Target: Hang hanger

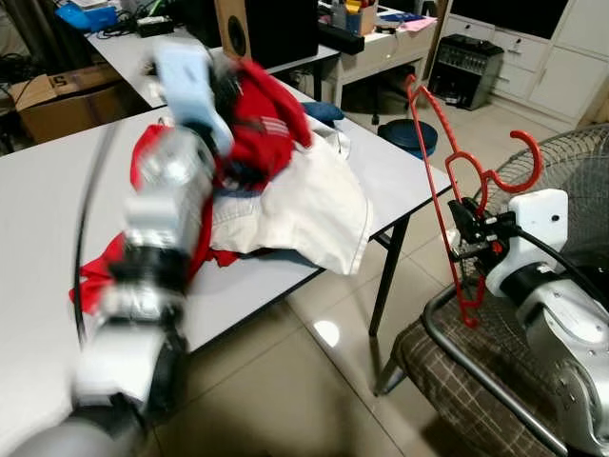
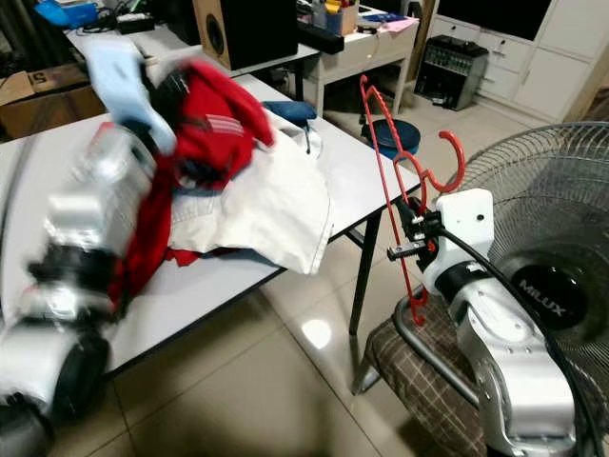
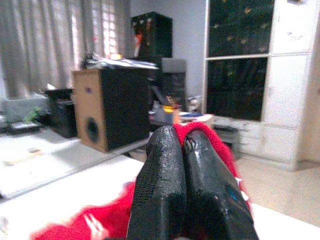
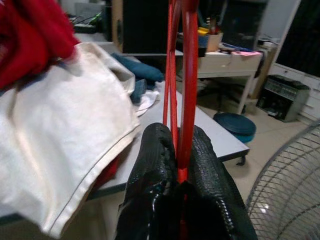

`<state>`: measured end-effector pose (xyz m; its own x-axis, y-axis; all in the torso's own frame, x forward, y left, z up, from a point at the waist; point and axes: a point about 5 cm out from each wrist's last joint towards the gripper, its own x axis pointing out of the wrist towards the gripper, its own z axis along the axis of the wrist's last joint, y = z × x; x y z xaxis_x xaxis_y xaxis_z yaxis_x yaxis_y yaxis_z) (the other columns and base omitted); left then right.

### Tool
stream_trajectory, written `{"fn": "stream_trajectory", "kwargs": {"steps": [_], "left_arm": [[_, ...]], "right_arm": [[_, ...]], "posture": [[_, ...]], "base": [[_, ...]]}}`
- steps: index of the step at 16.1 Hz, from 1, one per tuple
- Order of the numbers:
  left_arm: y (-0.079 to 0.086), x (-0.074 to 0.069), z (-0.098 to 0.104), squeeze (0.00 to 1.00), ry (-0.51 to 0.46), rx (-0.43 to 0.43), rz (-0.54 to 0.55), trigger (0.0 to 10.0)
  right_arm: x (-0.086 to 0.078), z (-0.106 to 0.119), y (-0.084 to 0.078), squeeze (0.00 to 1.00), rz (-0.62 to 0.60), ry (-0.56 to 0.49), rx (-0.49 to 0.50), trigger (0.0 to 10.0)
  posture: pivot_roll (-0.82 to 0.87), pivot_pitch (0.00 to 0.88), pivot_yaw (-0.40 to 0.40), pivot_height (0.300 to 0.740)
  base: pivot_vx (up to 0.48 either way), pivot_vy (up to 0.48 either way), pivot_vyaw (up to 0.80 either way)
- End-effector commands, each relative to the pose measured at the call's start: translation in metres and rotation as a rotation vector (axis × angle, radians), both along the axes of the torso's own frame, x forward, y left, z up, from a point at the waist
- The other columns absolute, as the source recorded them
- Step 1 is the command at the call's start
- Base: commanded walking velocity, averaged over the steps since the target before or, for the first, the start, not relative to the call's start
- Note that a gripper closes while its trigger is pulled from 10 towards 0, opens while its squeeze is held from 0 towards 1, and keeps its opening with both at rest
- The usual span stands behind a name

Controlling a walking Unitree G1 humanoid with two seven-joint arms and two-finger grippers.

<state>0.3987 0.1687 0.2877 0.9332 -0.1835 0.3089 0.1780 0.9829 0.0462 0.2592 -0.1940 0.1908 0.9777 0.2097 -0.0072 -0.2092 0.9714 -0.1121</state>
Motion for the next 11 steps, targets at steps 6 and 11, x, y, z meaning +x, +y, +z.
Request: {"fn": "stream_trajectory", "kwargs": {"steps": [6, 11], "left_arm": [[0.100, -0.036, 0.149, 0.00, -0.454, 0.229, 0.380, 0.0], [0.104, -0.017, 0.087, 0.00, -0.270, 0.409, 0.338, 0.0]], "right_arm": [[0.004, 0.011, -0.007, 0.00, -0.059, -0.072, 0.026, 10.0], [-0.001, 0.004, -0.001, 0.00, -0.063, -0.060, 0.052, 10.0]], "posture": [[-0.10, 0.000, 0.057, 0.740], [-0.09, 0.000, 0.064, 0.740]], "base": [[0.000, 0.000, 0.00], [0.000, 0.000, 0.00]]}}
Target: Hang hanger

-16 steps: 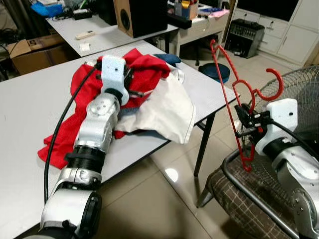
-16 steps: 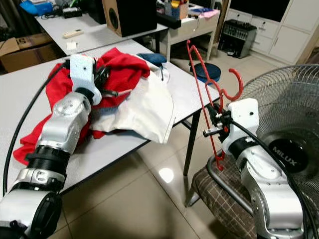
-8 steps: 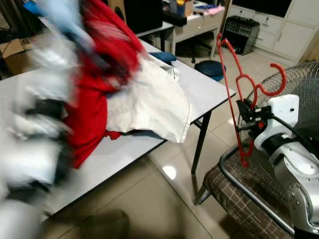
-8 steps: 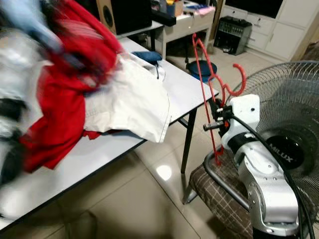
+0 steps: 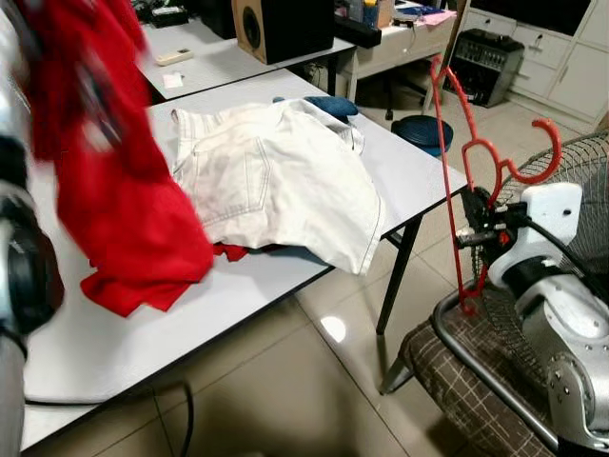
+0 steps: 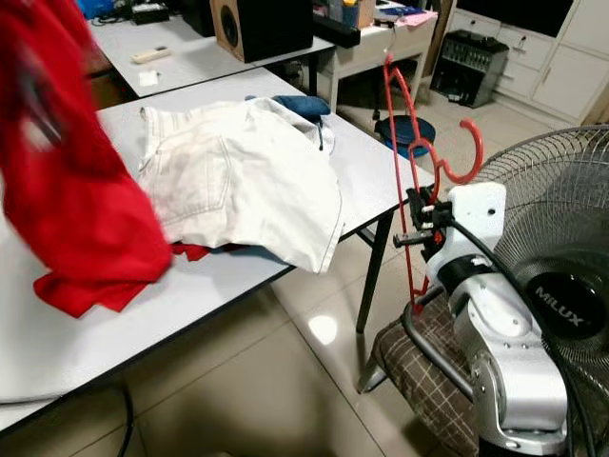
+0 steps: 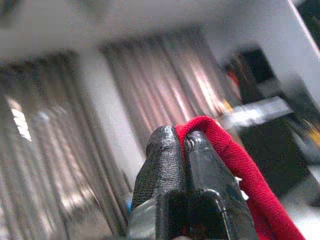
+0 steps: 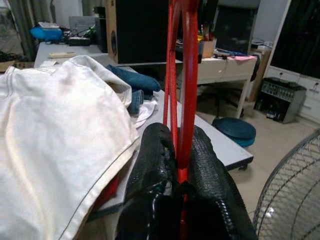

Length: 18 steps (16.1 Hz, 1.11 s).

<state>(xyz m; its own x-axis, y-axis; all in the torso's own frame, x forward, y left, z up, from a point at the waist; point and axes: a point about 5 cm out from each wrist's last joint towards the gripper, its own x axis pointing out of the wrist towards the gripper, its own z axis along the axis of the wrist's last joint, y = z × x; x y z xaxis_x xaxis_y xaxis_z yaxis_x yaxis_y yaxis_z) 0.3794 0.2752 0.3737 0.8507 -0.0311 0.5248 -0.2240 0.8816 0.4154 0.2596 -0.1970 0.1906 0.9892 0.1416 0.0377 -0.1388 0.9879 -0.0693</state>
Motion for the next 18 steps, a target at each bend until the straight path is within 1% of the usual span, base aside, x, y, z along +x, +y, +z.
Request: {"fn": "stream_trajectory", "kwargs": {"steps": [1, 2, 3, 4, 5, 6, 7, 8, 9, 10, 11, 12, 13, 14, 15, 16, 17, 18], "left_arm": [[-0.009, 0.010, -0.046, 0.00, 0.191, 0.068, -0.064, 0.0], [-0.011, 0.010, -0.112, 0.00, 0.416, 0.134, -0.070, 0.0], [-0.004, 0.006, -0.142, 0.00, 0.516, 0.161, -0.027, 0.0], [-0.002, 0.003, -0.155, 0.00, 0.559, 0.167, -0.011, 0.0], [0.008, -0.007, -0.187, 0.00, 0.684, 0.165, 0.040, 0.0], [0.012, -0.016, -0.207, 0.00, 0.781, 0.160, 0.031, 0.0], [0.014, -0.022, -0.216, 0.00, 0.845, 0.143, -0.002, 0.0], [0.020, -0.029, -0.218, 0.00, 0.900, 0.156, -0.019, 0.0], [0.032, -0.036, -0.217, 0.00, 0.980, 0.219, -0.012, 0.0], [0.039, -0.040, -0.216, 0.00, 1.016, 0.250, 0.011, 0.0], [0.056, -0.043, -0.206, 0.00, 1.023, 0.301, 0.124, 0.0], [0.074, -0.047, -0.194, 0.00, 0.991, 0.364, 0.268, 0.0], [0.084, -0.049, -0.187, 0.00, 0.964, 0.378, 0.344, 0.0], [0.085, -0.049, -0.184, 0.00, 0.944, 0.398, 0.366, 0.0], [0.075, -0.045, -0.183, 0.00, 0.895, 0.298, 0.277, 10.0], [0.069, -0.043, -0.182, 0.00, 0.867, 0.242, 0.219, 10.0], [0.048, -0.035, -0.173, 1.00, 0.793, 0.042, 0.036, 10.0], [0.035, -0.031, -0.163, 1.00, 0.734, -0.077, -0.080, 10.0]], "right_arm": [[-0.004, 0.000, 0.006, 0.00, 0.015, -0.008, -0.002, 10.0], [-0.009, -0.009, 0.012, 0.00, 0.044, 0.035, -0.008, 10.0], [-0.012, -0.014, 0.016, 0.00, 0.062, 0.059, -0.016, 10.0], [-0.014, -0.016, 0.017, 0.00, 0.068, 0.067, -0.016, 10.0], [-0.017, -0.020, 0.020, 0.00, 0.077, 0.085, -0.014, 10.0], [-0.019, -0.021, 0.020, 0.00, 0.078, 0.093, -0.009, 10.0], [-0.020, -0.022, 0.020, 0.00, 0.078, 0.096, -0.007, 10.0], [-0.020, -0.022, 0.020, 0.00, 0.081, 0.098, -0.007, 10.0], [-0.020, -0.022, 0.021, 0.00, 0.091, 0.101, -0.009, 10.0], [-0.020, -0.022, 0.022, 0.00, 0.097, 0.102, -0.010, 10.0], [-0.020, -0.023, 0.023, 0.00, 0.105, 0.102, -0.013, 10.0], [-0.020, -0.023, 0.023, 0.00, 0.106, 0.103, -0.012, 10.0], [-0.020, -0.023, 0.024, 0.00, 0.107, 0.103, -0.011, 10.0], [-0.019, -0.023, 0.024, 0.00, 0.109, 0.102, -0.009, 10.0], [-0.019, -0.022, 0.025, 0.00, 0.113, 0.097, -0.003, 10.0], [-0.019, -0.022, 0.025, 0.00, 0.113, 0.095, 0.001, 10.0], [-0.020, -0.020, 0.024, 0.00, 0.114, 0.096, 0.026, 10.0], [-0.022, -0.019, 0.024, 0.00, 0.118, 0.094, 0.034, 10.0]], "posture": [[-0.09, 0.000, 0.072, 0.740], [-0.10, 0.000, 0.078, 0.740], [-0.10, 0.000, 0.078, 0.740], [-0.10, 0.000, 0.078, 0.740], [-0.10, 0.000, 0.085, 0.740], [-0.10, 0.000, 0.088, 0.740], [-0.10, 0.000, 0.087, 0.740], [-0.09, 0.000, 0.080, 0.740], [-0.09, 0.000, 0.080, 0.740], [-0.09, 0.000, 0.076, 0.740], [-0.09, 0.000, 0.076, 0.740], [-0.09, 0.000, 0.076, 0.740], [-0.08, 0.000, 0.074, 0.740], [-0.08, 0.000, 0.074, 0.740], [-0.08, 0.000, 0.077, 0.740], [-0.08, 0.000, 0.077, 0.740], [-0.08, 0.000, 0.077, 0.740], [-0.08, 0.000, 0.077, 0.740]], "base": [[0.000, 0.000, 0.00], [0.000, 0.000, 0.00], [0.000, 0.000, 0.00], [0.000, 0.000, 0.00], [0.000, 0.000, 0.00], [0.000, 0.000, 0.00], [0.000, 0.000, 0.00], [0.000, 0.000, 0.00], [0.000, 0.000, 0.00], [0.000, 0.000, 0.00], [0.000, 0.000, 0.00], [0.000, 0.000, 0.00], [0.000, 0.000, 0.00], [0.000, 0.000, 0.00], [0.000, 0.000, 0.00], [0.000, 0.000, 0.00], [0.000, 0.000, 0.00], [0.000, 0.000, 0.00]]}}
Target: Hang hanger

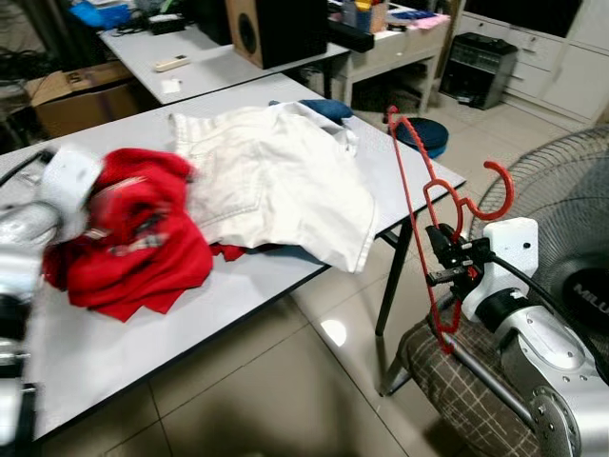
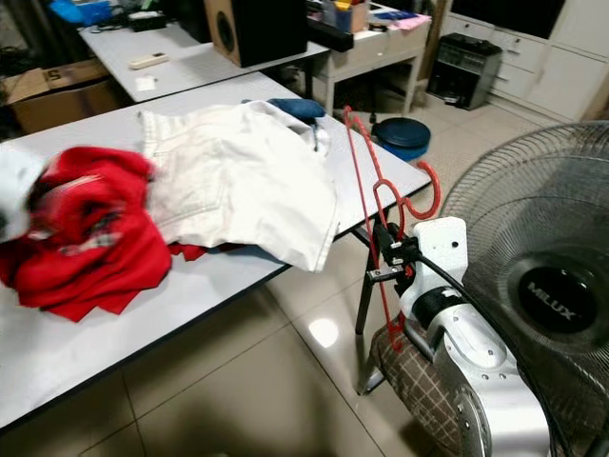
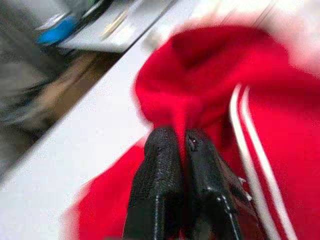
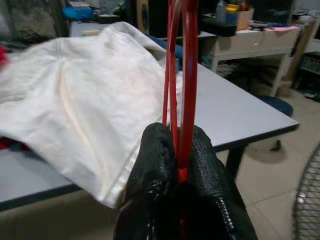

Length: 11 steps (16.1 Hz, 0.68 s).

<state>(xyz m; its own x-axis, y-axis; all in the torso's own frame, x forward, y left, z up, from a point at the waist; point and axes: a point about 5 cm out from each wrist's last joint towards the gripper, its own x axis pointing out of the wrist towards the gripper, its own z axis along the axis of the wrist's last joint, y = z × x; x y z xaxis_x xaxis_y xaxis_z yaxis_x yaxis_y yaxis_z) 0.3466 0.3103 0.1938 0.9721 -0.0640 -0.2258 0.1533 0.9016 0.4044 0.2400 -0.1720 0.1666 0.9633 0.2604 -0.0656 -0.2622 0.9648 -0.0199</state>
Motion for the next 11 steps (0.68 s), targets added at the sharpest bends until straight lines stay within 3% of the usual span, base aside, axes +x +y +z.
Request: {"fn": "stream_trajectory", "kwargs": {"steps": [1, 2, 4, 5, 6, 7, 8, 11], "left_arm": [[-0.004, 0.005, 0.030, 1.00, -0.124, -0.098, -0.038, 10.0], [-0.006, 0.006, 0.035, 1.00, -0.156, -0.115, -0.042, 10.0], [-0.005, 0.009, 0.062, 1.00, -0.321, -0.238, -0.024, 10.0], [-0.008, 0.009, 0.065, 1.00, -0.336, -0.260, -0.045, 10.0], [-0.026, 0.010, 0.067, 0.69, -0.351, -0.272, -0.129, 10.0], [-0.044, 0.009, 0.066, 0.20, -0.372, -0.289, -0.197, 10.0], [-0.060, 0.010, 0.058, 0.00, -0.358, -0.321, -0.218, 10.0], [-0.121, -0.002, 0.016, 0.00, -0.310, -0.411, -0.268, 10.0]], "right_arm": [[-0.003, 0.008, -0.003, 0.00, 0.001, -0.031, 0.009, 10.0], [-0.003, 0.010, -0.003, 0.00, 0.002, -0.038, 0.009, 10.0], [-0.003, 0.015, -0.007, 0.00, -0.009, -0.055, -0.006, 10.0], [-0.003, 0.016, -0.007, 0.00, -0.012, -0.059, -0.005, 10.0], [-0.002, 0.017, -0.008, 0.00, -0.020, -0.063, -0.021, 10.0], [-0.002, 0.018, -0.009, 0.00, -0.035, -0.068, -0.054, 10.0], [-0.002, 0.017, -0.008, 0.00, -0.035, -0.068, -0.077, 10.0], [-0.004, 0.016, -0.004, 0.00, -0.030, -0.072, -0.077, 10.0]], "posture": [[-0.08, 0.000, 0.081, 0.740], [-0.08, 0.000, 0.081, 0.740], [-0.09, 0.000, 0.083, 0.740], [-0.09, 0.000, 0.083, 0.740], [-0.09, 0.000, 0.082, 0.740], [-0.09, 0.000, 0.082, 0.740], [-0.09, 0.000, 0.083, 0.740], [-0.10, 0.000, 0.091, 0.740]], "base": [[0.000, 0.000, 0.00], [0.000, 0.000, 0.00], [0.000, 0.000, 0.00], [0.000, 0.000, 0.00], [0.000, 0.000, 0.00], [0.000, 0.000, 0.00], [0.000, 0.000, 0.00], [0.000, 0.310, 0.80]]}}
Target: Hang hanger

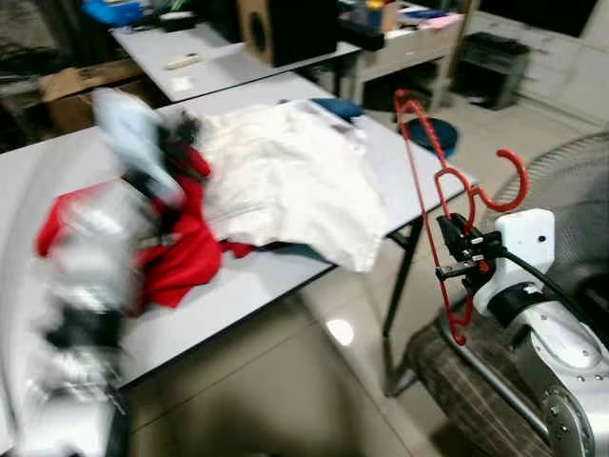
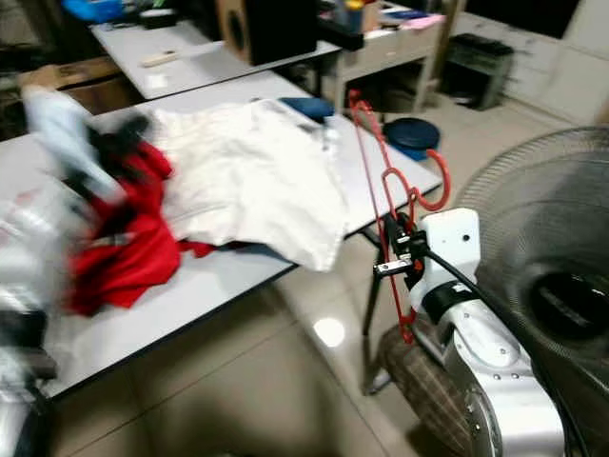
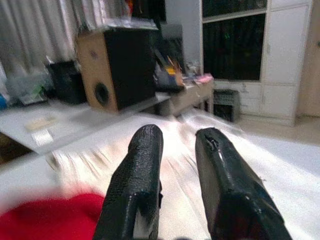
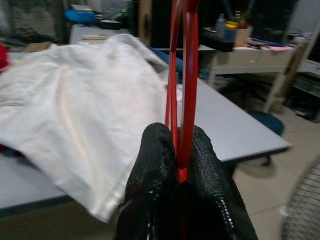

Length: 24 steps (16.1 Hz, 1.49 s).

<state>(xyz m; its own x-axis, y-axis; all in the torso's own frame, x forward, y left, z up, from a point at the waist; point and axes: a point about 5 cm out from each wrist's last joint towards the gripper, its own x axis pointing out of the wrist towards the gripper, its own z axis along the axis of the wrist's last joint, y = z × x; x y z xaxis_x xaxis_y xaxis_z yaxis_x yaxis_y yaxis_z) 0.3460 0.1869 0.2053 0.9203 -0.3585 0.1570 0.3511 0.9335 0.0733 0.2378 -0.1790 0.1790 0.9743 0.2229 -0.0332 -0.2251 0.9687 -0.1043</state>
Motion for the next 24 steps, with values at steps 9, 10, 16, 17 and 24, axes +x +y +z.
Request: {"fn": "stream_trajectory", "kwargs": {"steps": [9, 10, 16, 17, 24], "left_arm": [[-0.032, -0.030, -0.026, 0.00, 0.024, 0.060, 0.141, 10.0], [-0.031, -0.031, -0.028, 0.00, 0.029, 0.055, 0.178, 10.0], [-0.058, -0.034, -0.042, 0.00, 0.084, 0.038, 0.161, 10.0], [-0.058, -0.035, -0.042, 0.00, 0.079, 0.038, 0.157, 10.0], [-0.045, -0.036, -0.041, 0.00, 0.057, -0.029, 0.258, 10.0]], "right_arm": [[0.000, -0.008, 0.012, 0.00, -0.027, -0.016, -0.065, 10.0], [0.001, -0.008, 0.013, 0.00, -0.022, -0.019, -0.075, 10.0], [0.008, -0.004, -0.004, 0.00, -0.045, -0.018, -0.143, 10.0], [0.007, -0.005, -0.004, 0.00, -0.037, -0.012, -0.146, 10.0], [0.016, -0.006, -0.012, 0.00, -0.027, -0.022, -0.136, 10.0]], "posture": [[-0.09, 0.000, 0.046, 0.740], [-0.09, 0.000, 0.041, 0.740], [-0.13, 0.000, 0.054, 0.740], [-0.13, 0.000, 0.044, 0.740], [-0.08, 0.000, 0.001, 0.740]], "base": [[0.000, 0.171, 0.09], [0.000, -0.480, 0.00], [0.000, -0.160, 0.00], [0.000, 0.000, 0.00], [0.200, 0.000, 0.69]]}}
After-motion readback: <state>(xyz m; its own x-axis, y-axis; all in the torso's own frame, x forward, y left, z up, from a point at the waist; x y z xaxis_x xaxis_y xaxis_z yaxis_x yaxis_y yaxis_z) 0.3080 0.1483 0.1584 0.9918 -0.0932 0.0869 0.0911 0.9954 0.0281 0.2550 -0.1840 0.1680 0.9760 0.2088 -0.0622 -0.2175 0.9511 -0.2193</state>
